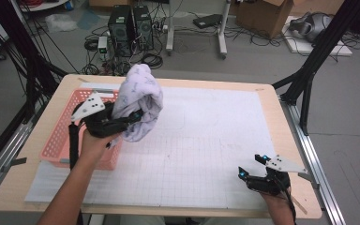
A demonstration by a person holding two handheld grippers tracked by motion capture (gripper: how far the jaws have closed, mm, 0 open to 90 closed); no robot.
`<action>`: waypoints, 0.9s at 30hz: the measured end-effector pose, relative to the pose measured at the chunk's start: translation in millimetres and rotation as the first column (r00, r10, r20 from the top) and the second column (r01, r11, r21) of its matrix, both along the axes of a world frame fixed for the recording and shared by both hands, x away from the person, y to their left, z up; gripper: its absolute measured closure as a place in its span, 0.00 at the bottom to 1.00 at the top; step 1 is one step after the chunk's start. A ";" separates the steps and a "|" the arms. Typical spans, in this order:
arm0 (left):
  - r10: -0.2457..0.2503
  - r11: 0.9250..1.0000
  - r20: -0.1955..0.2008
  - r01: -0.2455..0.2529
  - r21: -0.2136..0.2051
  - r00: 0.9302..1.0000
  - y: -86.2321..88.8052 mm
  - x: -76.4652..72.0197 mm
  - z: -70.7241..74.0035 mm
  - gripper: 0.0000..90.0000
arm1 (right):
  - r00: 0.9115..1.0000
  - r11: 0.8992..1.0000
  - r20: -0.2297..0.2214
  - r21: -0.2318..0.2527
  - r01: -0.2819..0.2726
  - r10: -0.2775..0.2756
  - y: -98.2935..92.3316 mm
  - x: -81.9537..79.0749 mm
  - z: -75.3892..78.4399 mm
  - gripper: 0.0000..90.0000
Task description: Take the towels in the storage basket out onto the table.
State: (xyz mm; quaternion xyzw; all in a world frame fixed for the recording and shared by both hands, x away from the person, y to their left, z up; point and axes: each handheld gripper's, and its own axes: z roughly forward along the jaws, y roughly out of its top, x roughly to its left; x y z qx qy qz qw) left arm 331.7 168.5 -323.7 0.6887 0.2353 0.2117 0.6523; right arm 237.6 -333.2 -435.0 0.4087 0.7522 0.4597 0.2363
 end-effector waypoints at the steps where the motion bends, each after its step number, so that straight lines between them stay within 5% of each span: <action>1: -0.016 1.000 -0.019 0.016 0.003 1.000 -12.5 2.1 -5.4 0.57 | 1.000 1.000 0.002 -0.002 0.000 0.000 -0.1 0.1 -0.1 0.19; 13: -0.086 0.993 -0.099 0.093 0.072 0.991 -89.5 15.1 -36.8 0.57 | 1.000 1.000 0.001 -0.005 -0.004 0.004 -0.4 1.1 -0.7 0.19; 21: -0.057 0.989 -0.184 0.080 0.124 0.981 -117.0 28.4 -65.5 0.56 | 1.000 1.000 0.000 -0.006 -0.004 0.004 -2.9 1.0 -1.3 0.19; 27: 0.010 0.978 -0.259 0.044 0.203 0.966 -138.6 37.4 -87.1 0.55 | 1.000 1.000 -0.006 -0.002 -0.003 0.003 -3.0 1.6 -2.0 0.19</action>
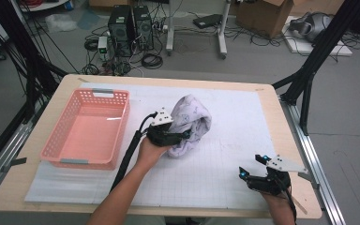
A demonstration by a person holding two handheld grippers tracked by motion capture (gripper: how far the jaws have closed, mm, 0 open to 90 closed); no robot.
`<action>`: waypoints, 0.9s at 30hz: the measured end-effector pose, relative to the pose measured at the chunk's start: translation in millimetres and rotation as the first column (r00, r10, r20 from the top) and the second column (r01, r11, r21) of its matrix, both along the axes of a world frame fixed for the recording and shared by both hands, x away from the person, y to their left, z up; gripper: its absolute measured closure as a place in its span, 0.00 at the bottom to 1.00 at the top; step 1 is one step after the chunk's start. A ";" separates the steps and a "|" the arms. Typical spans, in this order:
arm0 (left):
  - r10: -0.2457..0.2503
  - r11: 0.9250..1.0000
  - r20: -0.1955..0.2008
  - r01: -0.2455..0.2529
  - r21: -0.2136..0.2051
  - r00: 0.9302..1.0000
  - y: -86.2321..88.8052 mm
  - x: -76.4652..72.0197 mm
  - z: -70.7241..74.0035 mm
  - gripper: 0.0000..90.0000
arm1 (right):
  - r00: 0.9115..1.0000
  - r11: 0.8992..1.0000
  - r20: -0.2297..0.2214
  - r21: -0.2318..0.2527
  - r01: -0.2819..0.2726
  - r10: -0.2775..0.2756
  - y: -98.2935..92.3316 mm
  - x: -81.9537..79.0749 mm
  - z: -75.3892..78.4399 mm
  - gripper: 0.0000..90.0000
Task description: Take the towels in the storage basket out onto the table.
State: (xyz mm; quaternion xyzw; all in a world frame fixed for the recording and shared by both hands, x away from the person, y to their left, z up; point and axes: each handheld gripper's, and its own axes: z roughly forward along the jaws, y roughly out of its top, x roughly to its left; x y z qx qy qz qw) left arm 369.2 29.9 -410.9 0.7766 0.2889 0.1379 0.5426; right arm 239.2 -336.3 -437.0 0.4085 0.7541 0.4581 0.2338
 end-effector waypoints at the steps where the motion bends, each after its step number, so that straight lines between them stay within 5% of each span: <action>1: 0.000 1.000 0.000 0.000 0.000 1.000 0.0 0.0 0.0 0.54 | 1.000 1.000 -0.001 0.000 -0.001 0.001 0.3 0.2 -0.1 0.19; 4: 0.074 0.997 -0.088 -0.075 -0.002 0.993 -6.9 7.5 -10.8 0.49 | 1.000 1.000 -0.002 -0.002 -0.005 0.005 1.4 0.5 -0.4 0.19; 8: 0.118 0.993 -0.134 -0.116 0.018 0.984 -4.6 7.9 -10.0 0.33 | 1.000 1.000 -0.003 -0.003 -0.007 0.007 1.5 0.6 -0.6 0.19; 12: 0.138 0.990 -0.101 -0.134 0.044 0.985 4.1 3.9 -0.2 0.28 | 1.000 1.000 -0.006 -0.002 -0.003 0.003 0.5 0.9 -1.2 0.19; 18: 0.158 0.985 0.004 -0.157 -0.072 0.987 39.0 -17.5 19.2 0.23 | 1.000 1.000 -0.008 -0.005 -0.001 0.001 2.1 1.0 -0.8 0.19; 22: 0.171 0.983 0.040 -0.167 -0.081 0.984 57.3 -34.3 15.9 0.22 | 1.000 1.000 -0.008 -0.005 -0.001 0.001 3.2 1.7 -0.6 0.19; 27: 0.165 0.984 0.035 -0.162 -0.073 0.986 72.0 -49.3 6.9 0.22 | 1.000 1.000 -0.008 -0.008 0.002 -0.002 5.8 4.5 0.1 0.19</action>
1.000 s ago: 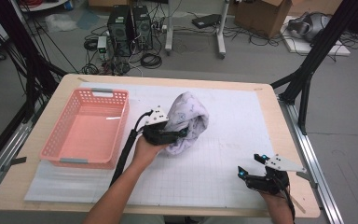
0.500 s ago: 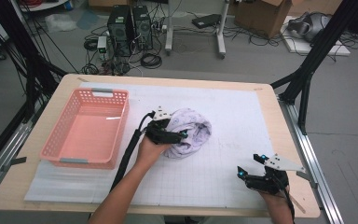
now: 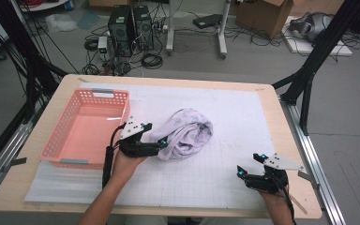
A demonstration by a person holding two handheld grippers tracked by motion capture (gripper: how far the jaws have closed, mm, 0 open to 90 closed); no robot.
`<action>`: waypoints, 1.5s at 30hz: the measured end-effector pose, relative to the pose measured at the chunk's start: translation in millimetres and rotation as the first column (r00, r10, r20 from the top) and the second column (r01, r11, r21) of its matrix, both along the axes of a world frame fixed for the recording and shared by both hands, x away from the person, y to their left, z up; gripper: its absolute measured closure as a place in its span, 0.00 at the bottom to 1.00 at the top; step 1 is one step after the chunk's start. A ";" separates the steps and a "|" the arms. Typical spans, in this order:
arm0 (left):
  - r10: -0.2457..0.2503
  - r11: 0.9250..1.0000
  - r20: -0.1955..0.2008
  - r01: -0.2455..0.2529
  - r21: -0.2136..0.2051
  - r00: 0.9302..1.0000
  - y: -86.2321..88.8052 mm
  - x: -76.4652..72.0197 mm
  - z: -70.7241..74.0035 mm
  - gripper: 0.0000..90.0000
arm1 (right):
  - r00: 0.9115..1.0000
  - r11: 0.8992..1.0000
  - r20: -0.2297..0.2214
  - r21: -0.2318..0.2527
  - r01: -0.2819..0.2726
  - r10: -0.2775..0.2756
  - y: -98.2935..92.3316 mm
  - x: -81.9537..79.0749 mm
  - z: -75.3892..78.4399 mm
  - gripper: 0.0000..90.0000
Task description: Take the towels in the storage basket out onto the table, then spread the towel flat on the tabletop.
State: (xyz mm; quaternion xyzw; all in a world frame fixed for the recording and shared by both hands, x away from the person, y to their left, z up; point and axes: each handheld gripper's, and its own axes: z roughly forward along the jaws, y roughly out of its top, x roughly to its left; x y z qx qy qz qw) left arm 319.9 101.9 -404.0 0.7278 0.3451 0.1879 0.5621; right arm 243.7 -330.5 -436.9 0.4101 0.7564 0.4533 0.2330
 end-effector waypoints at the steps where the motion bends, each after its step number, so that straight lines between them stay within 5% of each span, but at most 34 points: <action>1: 0.000 1.000 0.003 0.000 -0.001 1.000 2.4 -2.1 -1.2 0.22 | 1.000 1.000 0.000 0.000 0.000 0.000 0.0 0.0 0.0 0.19; 11: 0.013 1.000 -0.015 -0.013 -0.017 1.000 7.1 -10.6 -10.8 0.25 | 1.000 1.000 -0.008 -0.002 -0.001 0.001 1.6 0.5 -1.7 0.19; 17: -0.014 1.000 -0.019 0.014 -0.011 1.000 2.9 -9.1 -12.3 0.31 | 1.000 1.000 -0.009 -0.001 0.006 -0.006 -1.2 1.5 -2.2 0.19; 24: -0.070 0.997 -0.070 0.072 0.029 0.995 -3.7 -3.0 -21.3 0.34 | 0.999 1.000 -0.047 0.000 0.004 -0.004 7.6 10.1 -5.3 0.19; 28: -0.086 0.992 -0.102 0.095 0.086 0.991 -10.7 0.5 -27.4 0.35 | 0.997 1.000 -0.072 0.000 -0.015 0.015 20.7 21.1 -7.2 0.19; 34: -0.083 0.978 -0.132 0.106 0.180 0.988 -21.9 4.2 -36.2 0.60 | 0.988 0.998 -0.147 -0.035 -0.052 0.047 47.0 49.3 -11.4 0.19; 38: -0.073 0.978 -0.137 0.098 0.184 0.988 -23.7 5.5 -38.7 0.78 | 0.984 0.997 -0.165 -0.027 -0.068 0.063 68.1 71.7 -12.7 0.24; 40: -0.070 0.979 -0.137 0.094 0.183 0.988 -21.9 6.0 -38.6 0.86 | 0.984 0.996 -0.156 0.044 -0.079 0.085 88.2 86.0 -8.5 0.32; 42: -0.068 0.978 -0.124 0.091 0.187 0.990 -19.4 4.9 -36.2 0.88 | 0.983 0.995 -0.160 0.052 -0.083 0.090 95.4 89.5 -7.3 0.34; 44: -0.064 0.982 -0.111 0.082 0.171 0.992 -16.6 3.4 -33.3 0.90 | 0.979 0.996 -0.181 0.037 -0.086 0.091 110.0 96.3 -7.3 0.42; 45: -0.059 0.983 -0.103 0.076 0.167 0.993 -14.9 2.7 -31.7 0.91 | 0.974 0.996 -0.210 0.001 -0.088 0.086 122.2 103.4 -12.3 0.53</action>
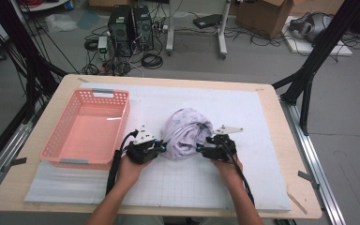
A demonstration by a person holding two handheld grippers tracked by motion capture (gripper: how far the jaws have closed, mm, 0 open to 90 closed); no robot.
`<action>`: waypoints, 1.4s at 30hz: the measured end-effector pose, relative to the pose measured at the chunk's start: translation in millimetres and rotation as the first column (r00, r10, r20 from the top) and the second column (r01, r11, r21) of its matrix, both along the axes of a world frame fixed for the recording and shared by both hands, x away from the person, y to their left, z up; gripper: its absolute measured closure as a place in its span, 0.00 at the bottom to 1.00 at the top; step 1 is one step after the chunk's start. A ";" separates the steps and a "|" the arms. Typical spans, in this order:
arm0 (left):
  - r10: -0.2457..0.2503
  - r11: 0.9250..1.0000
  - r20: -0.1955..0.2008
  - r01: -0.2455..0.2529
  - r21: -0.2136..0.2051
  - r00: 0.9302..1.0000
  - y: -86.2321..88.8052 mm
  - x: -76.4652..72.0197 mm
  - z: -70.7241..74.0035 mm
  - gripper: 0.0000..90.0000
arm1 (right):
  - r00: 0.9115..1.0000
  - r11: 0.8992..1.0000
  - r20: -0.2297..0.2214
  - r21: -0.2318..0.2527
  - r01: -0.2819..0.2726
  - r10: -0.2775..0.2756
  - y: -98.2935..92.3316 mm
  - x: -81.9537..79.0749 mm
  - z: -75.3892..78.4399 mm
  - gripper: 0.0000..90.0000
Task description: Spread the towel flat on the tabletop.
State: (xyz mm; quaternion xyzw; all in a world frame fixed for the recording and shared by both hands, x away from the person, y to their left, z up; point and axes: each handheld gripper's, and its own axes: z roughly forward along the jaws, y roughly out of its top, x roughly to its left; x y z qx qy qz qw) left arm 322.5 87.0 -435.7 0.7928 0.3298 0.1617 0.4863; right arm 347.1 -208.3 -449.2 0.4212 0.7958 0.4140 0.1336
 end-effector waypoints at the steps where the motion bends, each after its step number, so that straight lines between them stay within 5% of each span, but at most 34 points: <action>1: 0.003 1.000 0.005 -0.003 -0.007 1.000 1.4 -0.4 1.3 0.91 | 1.000 1.000 0.000 0.000 0.000 0.000 0.0 0.0 0.0 0.53; 2: 0.010 1.000 0.006 -0.010 -0.017 1.000 2.0 -1.0 2.1 0.91 | 1.000 0.998 0.017 -0.056 -0.012 0.013 5.9 2.4 -0.9 0.71; 7: 0.025 0.999 0.026 -0.024 -0.048 0.999 9.2 -3.1 8.1 0.91 | 0.998 0.997 0.013 -0.063 -0.052 0.053 2.8 -1.6 3.2 0.93; 15: 0.074 0.994 0.051 -0.070 -0.086 0.996 23.1 -2.0 18.0 0.92 | 0.996 0.995 0.045 -0.063 -0.078 0.081 -54.9 -47.1 10.9 0.94; 21: 0.055 0.996 0.072 -0.050 -0.073 0.996 15.2 -2.2 24.8 0.92 | 0.994 0.989 0.043 -0.113 -0.097 0.102 -82.8 -81.2 13.3 0.94; 25: 0.050 0.996 0.087 -0.044 -0.072 0.995 9.9 0.2 30.5 0.92 | 0.997 0.990 0.044 -0.130 -0.061 0.067 -98.3 -92.7 15.7 0.94; 29: 0.050 0.997 0.099 -0.044 -0.065 0.994 3.7 5.9 37.9 0.92 | 0.998 0.991 0.067 -0.130 -0.006 0.014 -102.3 -91.4 19.9 0.89; 31: 0.037 0.998 0.105 -0.032 -0.046 0.994 -0.8 10.2 40.5 0.92 | 0.994 0.992 0.110 -0.122 0.016 -0.002 -99.9 -89.1 25.6 0.67; 34: 0.032 0.999 0.100 -0.030 -0.029 0.994 -6.1 15.3 39.0 0.92 | 0.984 0.998 0.177 -0.055 0.023 -0.013 -93.4 -82.0 39.0 0.59; 37: 0.046 0.998 0.089 -0.043 -0.038 0.995 -6.4 17.9 36.8 0.92 | 0.985 0.997 0.168 -0.067 0.037 -0.025 -84.4 -64.0 39.4 0.57; 40: 0.063 0.998 0.099 -0.059 -0.038 0.993 -3.1 18.9 37.6 0.92 | 0.993 0.995 0.110 -0.088 0.052 -0.043 -79.4 -45.6 26.5 0.65; 41: 0.069 0.997 0.113 -0.064 -0.042 0.991 -1.4 18.3 38.8 0.92 | 0.998 0.996 0.051 -0.083 0.026 -0.021 -82.4 -40.6 21.1 0.91; 42: 0.077 0.996 0.130 -0.071 -0.046 0.988 0.7 17.2 40.6 0.92 | 0.998 0.996 0.051 -0.083 0.026 -0.021 -82.4 -40.6 21.1 0.91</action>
